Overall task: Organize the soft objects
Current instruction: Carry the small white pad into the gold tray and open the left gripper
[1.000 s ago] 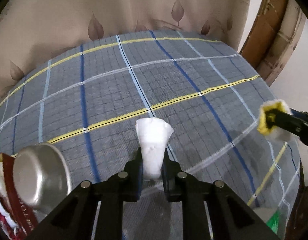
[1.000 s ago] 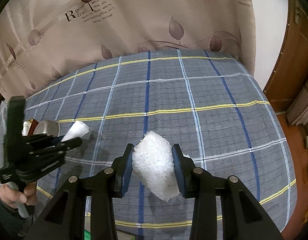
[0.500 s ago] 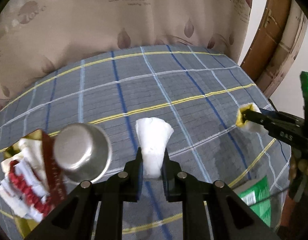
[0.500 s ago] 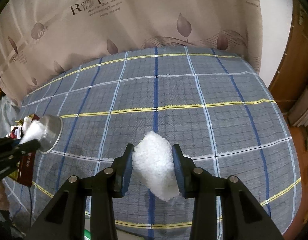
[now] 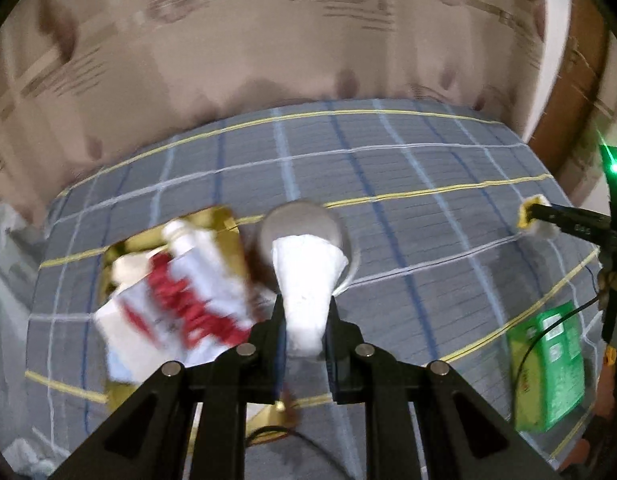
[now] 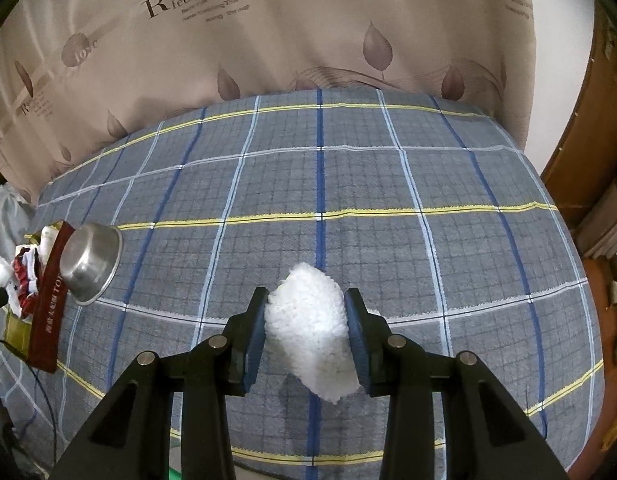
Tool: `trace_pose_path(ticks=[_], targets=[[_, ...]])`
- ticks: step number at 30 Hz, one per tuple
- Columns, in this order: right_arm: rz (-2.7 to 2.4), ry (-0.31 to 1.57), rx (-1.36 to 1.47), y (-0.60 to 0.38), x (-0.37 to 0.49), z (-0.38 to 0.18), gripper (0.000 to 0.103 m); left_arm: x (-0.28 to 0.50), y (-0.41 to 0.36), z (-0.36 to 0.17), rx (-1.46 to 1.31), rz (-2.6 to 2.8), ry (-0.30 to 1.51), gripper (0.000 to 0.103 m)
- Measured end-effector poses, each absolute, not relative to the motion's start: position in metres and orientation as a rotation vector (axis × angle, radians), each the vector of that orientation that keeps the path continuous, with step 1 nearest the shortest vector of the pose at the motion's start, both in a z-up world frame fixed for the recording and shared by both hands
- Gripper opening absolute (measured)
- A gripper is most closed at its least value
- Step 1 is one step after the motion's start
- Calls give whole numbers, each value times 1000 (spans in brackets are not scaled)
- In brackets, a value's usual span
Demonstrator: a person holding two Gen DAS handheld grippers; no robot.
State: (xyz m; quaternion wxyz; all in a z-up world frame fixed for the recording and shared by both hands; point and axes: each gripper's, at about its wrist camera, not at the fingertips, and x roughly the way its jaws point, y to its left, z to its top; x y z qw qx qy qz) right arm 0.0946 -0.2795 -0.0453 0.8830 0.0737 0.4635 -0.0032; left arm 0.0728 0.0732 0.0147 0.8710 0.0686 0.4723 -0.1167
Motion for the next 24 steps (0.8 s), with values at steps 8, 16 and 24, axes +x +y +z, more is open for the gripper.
trace_pose_path(ticks=[8, 16, 24], targets=[[-11, 963, 129, -271, 97, -42, 35, 59, 142, 1, 78, -113, 1025, 16], [-4, 955, 103, -253, 102, -31, 35, 46, 178, -21, 33, -73, 1070, 16], [28, 931, 81, -227, 104, -14, 35, 43, 192, -36, 29, -59, 1086, 16]])
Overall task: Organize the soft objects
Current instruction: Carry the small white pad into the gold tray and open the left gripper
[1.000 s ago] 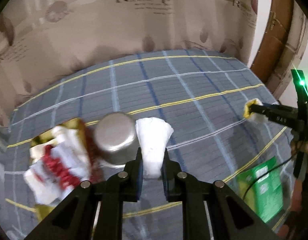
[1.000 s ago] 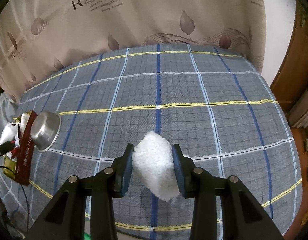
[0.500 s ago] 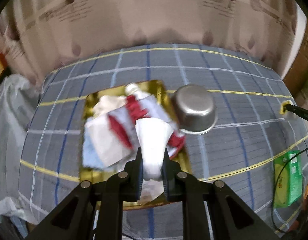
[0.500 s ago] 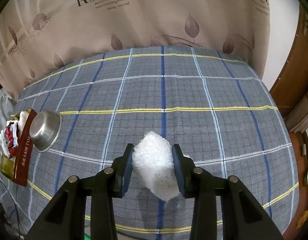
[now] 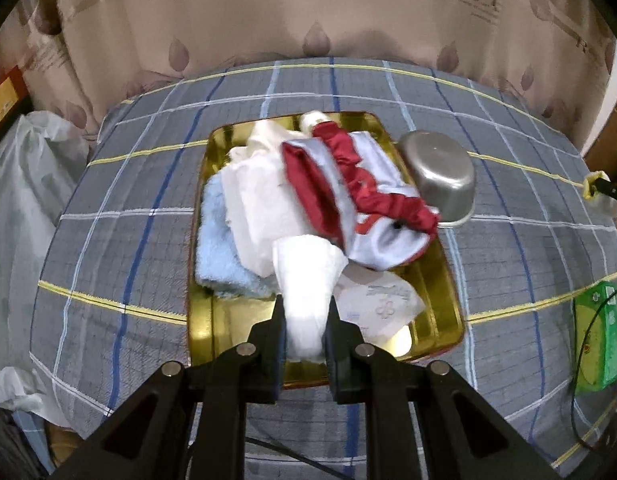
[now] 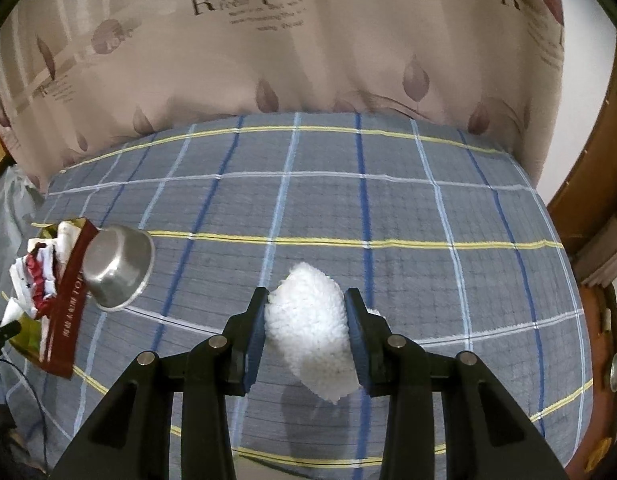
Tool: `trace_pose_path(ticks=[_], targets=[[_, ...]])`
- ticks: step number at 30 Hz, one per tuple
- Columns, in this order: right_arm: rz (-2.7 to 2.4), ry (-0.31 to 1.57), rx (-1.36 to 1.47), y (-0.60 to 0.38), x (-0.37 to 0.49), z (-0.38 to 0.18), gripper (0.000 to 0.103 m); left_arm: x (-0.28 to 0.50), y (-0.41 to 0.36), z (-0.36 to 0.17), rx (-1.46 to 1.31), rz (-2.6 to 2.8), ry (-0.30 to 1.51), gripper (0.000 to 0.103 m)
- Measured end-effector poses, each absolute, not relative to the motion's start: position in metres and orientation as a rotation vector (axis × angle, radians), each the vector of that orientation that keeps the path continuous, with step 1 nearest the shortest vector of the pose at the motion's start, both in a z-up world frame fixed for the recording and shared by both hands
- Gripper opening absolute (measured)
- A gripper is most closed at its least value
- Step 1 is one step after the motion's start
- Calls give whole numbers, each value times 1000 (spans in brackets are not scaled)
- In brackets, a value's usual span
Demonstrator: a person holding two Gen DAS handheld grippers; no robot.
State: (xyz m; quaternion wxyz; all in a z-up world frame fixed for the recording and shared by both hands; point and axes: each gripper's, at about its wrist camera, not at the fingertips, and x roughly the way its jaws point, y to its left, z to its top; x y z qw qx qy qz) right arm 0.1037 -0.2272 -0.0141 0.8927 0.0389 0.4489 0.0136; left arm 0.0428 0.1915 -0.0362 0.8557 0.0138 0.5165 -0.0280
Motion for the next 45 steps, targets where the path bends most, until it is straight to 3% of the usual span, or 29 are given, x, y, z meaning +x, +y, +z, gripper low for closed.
trace_pose_path(ticks=[19, 21, 23, 25, 45], targets=[[308, 907, 24, -99, 93, 16, 35, 61, 210, -62, 19, -40, 1112, 21], [329, 913, 19, -89, 92, 14, 35, 62, 213, -62, 10, -32, 1117, 27], [352, 920, 8, -77, 91, 11, 35, 63, 216, -63, 14, -14, 1120, 45], [367, 925, 1, -68, 90, 9, 35, 63, 219, -62, -2, -15, 1117, 53], [434, 936, -8, -30, 84, 5, 35, 52, 226, -31, -82, -53, 1031, 54]])
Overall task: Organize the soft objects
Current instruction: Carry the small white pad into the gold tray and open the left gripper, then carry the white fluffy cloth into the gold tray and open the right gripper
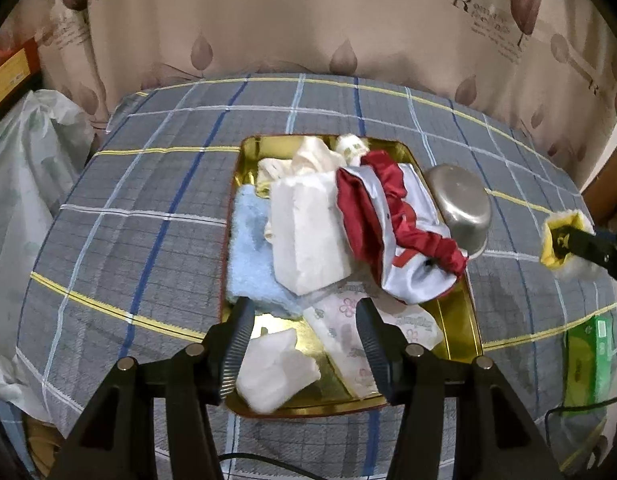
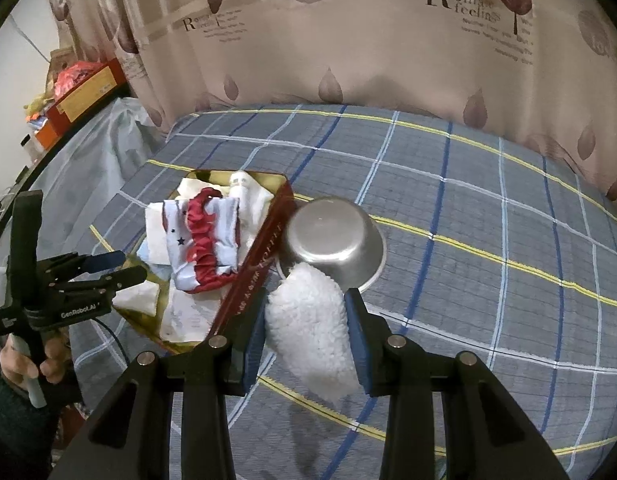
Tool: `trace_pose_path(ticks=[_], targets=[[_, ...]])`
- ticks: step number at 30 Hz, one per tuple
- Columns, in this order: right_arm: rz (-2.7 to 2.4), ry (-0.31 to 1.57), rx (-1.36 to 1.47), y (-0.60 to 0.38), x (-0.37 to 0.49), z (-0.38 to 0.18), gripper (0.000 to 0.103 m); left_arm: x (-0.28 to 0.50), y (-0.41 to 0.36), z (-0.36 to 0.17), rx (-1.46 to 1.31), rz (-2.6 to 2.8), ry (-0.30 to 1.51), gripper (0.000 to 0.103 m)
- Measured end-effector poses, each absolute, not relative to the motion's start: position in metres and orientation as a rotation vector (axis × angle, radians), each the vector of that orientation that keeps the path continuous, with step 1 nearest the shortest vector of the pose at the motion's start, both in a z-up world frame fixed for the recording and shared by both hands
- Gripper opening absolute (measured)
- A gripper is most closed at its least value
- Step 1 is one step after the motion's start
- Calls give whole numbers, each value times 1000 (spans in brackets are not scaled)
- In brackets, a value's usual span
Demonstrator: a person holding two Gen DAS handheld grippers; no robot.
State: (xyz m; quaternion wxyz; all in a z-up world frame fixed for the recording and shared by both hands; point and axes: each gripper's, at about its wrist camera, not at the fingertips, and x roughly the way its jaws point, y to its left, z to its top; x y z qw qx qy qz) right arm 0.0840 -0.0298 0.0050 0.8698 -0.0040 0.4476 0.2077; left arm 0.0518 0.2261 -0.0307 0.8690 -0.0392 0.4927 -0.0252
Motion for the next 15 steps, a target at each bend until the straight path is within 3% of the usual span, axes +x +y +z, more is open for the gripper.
trace_pose_path(ticks=[15], targets=[[594, 942, -34, 37, 75, 1, 35, 43, 274, -5, -126, 146, 972, 54]])
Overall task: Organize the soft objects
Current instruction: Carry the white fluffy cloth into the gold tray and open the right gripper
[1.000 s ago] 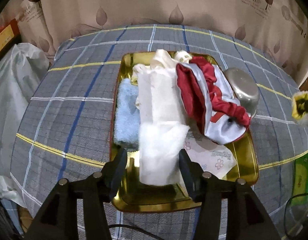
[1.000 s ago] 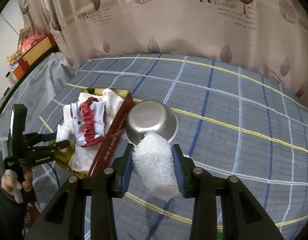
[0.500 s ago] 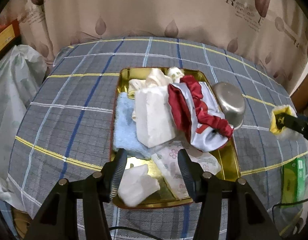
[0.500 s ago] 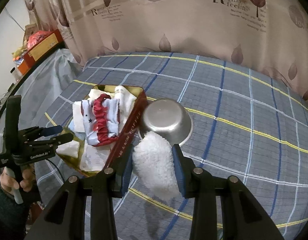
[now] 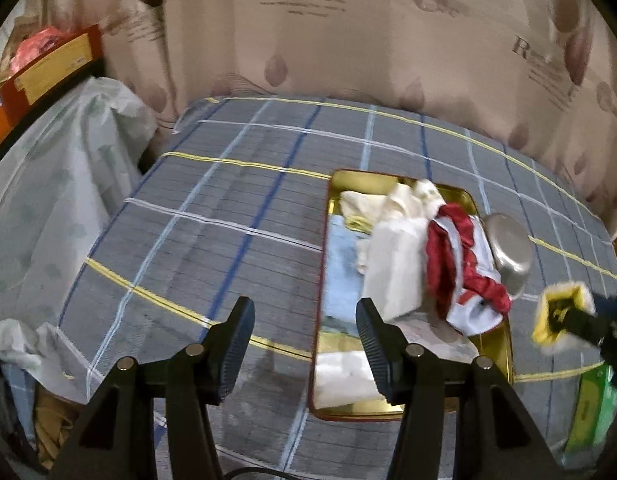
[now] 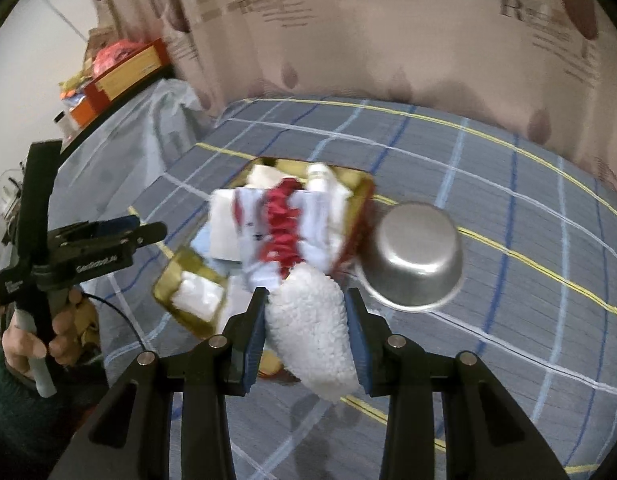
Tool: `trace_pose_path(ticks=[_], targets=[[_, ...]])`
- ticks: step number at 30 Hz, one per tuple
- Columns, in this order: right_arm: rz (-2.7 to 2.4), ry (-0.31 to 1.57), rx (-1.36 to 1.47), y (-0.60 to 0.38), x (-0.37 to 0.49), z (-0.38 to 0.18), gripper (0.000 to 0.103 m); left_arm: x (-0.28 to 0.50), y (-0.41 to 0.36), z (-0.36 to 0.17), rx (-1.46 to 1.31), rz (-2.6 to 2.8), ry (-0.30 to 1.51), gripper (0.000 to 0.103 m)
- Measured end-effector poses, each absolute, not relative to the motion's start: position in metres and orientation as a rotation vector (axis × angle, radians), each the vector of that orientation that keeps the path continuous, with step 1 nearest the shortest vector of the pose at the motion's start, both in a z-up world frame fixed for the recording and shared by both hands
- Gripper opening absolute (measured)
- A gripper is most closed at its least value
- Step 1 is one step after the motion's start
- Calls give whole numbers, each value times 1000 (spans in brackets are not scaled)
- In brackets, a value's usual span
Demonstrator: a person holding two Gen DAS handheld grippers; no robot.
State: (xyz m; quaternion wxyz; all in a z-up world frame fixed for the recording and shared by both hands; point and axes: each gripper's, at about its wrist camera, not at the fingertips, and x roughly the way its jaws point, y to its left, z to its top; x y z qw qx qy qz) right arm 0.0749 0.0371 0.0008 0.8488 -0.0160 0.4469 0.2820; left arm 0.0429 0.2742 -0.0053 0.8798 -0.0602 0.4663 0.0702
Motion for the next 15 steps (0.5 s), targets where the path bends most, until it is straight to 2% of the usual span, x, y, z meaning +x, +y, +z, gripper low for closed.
trace_pose_path(ticks=[15], targets=[[714, 990, -132, 120, 72, -31, 35, 40, 296, -2, -147, 218, 968, 54]])
